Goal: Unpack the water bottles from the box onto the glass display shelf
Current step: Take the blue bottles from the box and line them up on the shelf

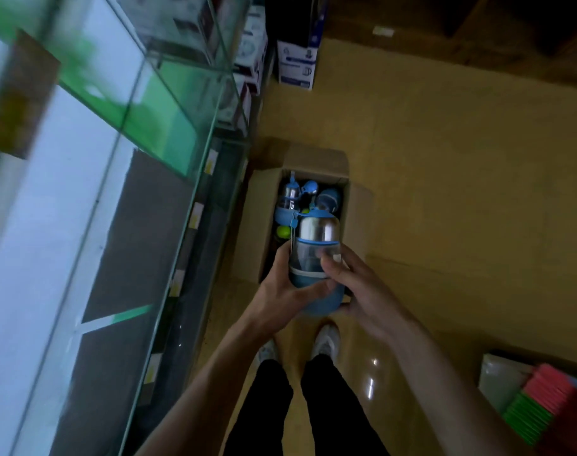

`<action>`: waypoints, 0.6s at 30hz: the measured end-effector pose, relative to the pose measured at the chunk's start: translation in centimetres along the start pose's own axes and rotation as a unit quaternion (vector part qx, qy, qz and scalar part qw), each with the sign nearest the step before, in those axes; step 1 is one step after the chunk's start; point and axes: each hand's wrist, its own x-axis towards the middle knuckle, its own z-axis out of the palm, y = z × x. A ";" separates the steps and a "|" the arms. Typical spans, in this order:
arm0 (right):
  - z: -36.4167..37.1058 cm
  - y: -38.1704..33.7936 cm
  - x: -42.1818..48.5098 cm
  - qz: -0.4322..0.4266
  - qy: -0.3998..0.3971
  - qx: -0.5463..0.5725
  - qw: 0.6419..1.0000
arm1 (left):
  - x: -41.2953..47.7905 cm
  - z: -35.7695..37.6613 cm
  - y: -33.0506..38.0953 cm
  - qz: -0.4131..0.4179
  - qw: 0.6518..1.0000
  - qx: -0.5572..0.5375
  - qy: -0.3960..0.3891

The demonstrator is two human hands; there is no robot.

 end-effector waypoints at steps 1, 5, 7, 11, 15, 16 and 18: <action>0.4 -1.1 -1.4 -0.011 -0.003 -0.001 1.000 | -1.2 0.0 1.4 0.009 1.000 0.001 0.001; 2.2 -5.0 -6.5 -0.052 -0.002 -0.013 0.999 | -5.6 0.1 6.4 0.051 0.999 -0.006 -0.010; 3.1 -6.6 -9.0 -0.070 -0.001 -0.017 0.997 | -7.6 -0.1 8.5 0.077 0.997 -0.005 -0.012; 4.5 -9.4 -12.9 -0.105 -0.006 -0.023 0.994 | -10.9 -0.4 12.4 0.125 0.992 0.018 -0.017; 6.4 -12.3 -16.8 -0.154 -0.005 -0.028 0.988 | -14.4 -0.8 16.0 0.180 0.983 0.035 -0.002; 6.9 -13.0 -17.7 -0.168 -0.007 -0.029 0.985 | -15.2 -0.9 16.8 0.196 0.980 0.035 0.000; 7.9 -14.2 -19.4 -0.192 -0.003 -0.033 0.981 | -16.7 -1.2 18.6 0.223 0.974 0.037 -0.004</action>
